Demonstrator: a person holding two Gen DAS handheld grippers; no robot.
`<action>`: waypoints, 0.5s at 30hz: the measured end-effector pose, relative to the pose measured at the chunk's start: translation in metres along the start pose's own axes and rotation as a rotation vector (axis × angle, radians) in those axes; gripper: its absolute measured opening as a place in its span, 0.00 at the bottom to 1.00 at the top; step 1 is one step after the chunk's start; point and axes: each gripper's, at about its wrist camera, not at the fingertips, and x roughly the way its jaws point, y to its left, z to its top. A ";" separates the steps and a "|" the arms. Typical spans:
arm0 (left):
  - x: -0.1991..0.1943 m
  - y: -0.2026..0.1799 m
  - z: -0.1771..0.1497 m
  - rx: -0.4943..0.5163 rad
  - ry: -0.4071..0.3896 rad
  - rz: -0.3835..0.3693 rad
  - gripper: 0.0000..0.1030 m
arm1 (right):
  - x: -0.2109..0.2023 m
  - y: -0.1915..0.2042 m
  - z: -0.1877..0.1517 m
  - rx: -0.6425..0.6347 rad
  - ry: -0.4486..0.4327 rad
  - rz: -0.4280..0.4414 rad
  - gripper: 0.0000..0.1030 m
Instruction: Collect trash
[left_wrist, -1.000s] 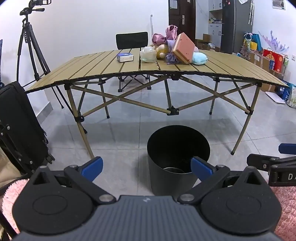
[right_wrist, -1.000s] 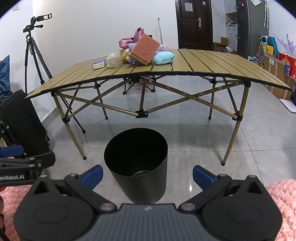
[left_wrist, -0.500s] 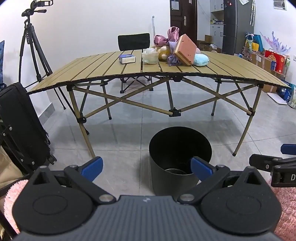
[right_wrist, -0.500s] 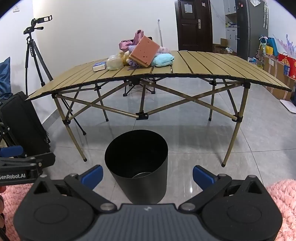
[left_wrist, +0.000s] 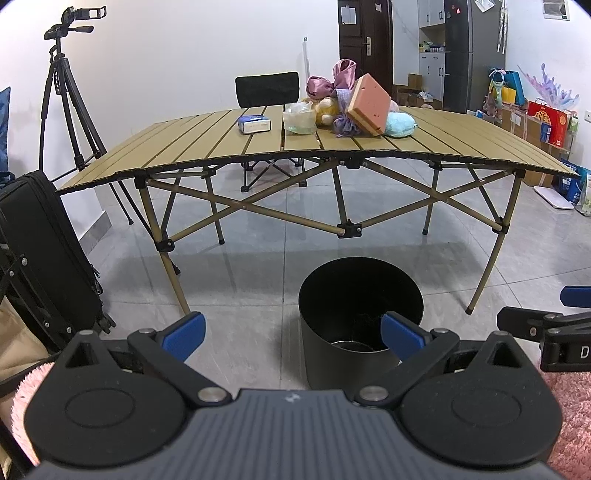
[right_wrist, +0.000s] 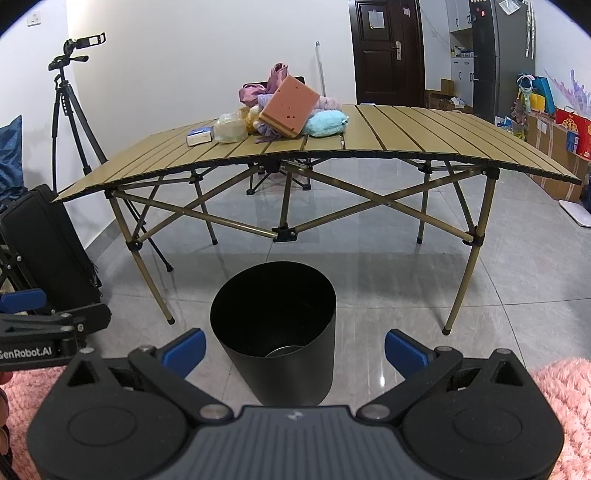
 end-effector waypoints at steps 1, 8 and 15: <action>0.000 0.000 0.000 0.000 0.001 0.000 1.00 | 0.000 0.000 -0.001 0.000 -0.002 0.000 1.00; 0.000 0.000 0.000 0.000 0.000 -0.001 1.00 | 0.000 0.000 0.001 0.000 -0.003 0.001 1.00; 0.000 0.000 0.000 -0.001 0.000 -0.001 1.00 | 0.000 0.000 0.000 0.000 -0.005 0.002 1.00</action>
